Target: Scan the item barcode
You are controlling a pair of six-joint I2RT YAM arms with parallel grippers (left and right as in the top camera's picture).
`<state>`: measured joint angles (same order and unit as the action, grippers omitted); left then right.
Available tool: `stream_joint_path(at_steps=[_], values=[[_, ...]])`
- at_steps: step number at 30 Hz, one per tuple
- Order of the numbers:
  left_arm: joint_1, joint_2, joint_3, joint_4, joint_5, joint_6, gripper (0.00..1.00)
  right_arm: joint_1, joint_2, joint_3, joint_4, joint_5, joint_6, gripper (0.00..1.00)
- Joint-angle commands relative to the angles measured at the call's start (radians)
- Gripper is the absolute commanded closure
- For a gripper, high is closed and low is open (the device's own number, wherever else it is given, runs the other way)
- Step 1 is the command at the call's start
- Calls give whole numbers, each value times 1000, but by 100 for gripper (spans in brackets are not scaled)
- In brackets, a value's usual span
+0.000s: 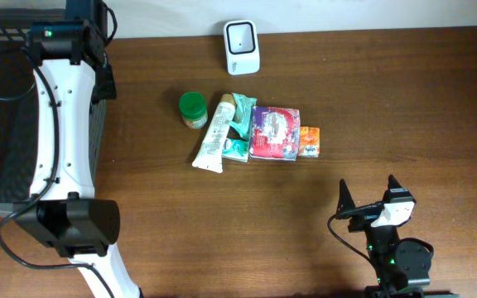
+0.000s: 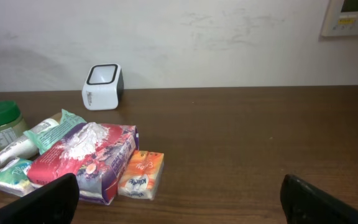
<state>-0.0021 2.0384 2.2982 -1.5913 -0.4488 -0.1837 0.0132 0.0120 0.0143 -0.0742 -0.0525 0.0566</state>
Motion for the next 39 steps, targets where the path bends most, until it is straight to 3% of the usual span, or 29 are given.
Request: stream_joint_path(at_steps=[1, 7, 14, 16, 18, 20, 24, 25, 32, 39], values=[[45, -3, 18, -23, -24, -2, 100, -7, -6, -9, -1, 1, 8, 1], [134, -3, 18, -19, 32, -3, 100, -7, -6, -9, -1, 1, 8, 2], [69, -3, 82, 17, 72, -2, 100, -7, -6, -9, 0, 1, 8, 1], [49, -3, 222, -9, 221, -2, 98, -7, -6, -9, -1, 1, 8, 2], [42, -3, 303, -19, 381, -2, 88, -7, -6, -9, 0, 1, 8, 2], [23, -3, 334, -19, 541, -1, 61, -7, -6, -9, -1, 1, 8, 1], [-61, 11, 293, -49, 544, 70, 6, -7, -6, -9, -1, 1, 8, 1], [-81, 11, 270, -49, 533, 70, 1, -7, -6, -9, 0, 1, 8, 1], [-119, 11, 174, -51, 372, 68, 1, -7, -6, -9, -1, 1, 8, 2], [-60, 11, 171, -42, 365, 13, 1, -7, -6, -9, 1, -8, 8, 1]])
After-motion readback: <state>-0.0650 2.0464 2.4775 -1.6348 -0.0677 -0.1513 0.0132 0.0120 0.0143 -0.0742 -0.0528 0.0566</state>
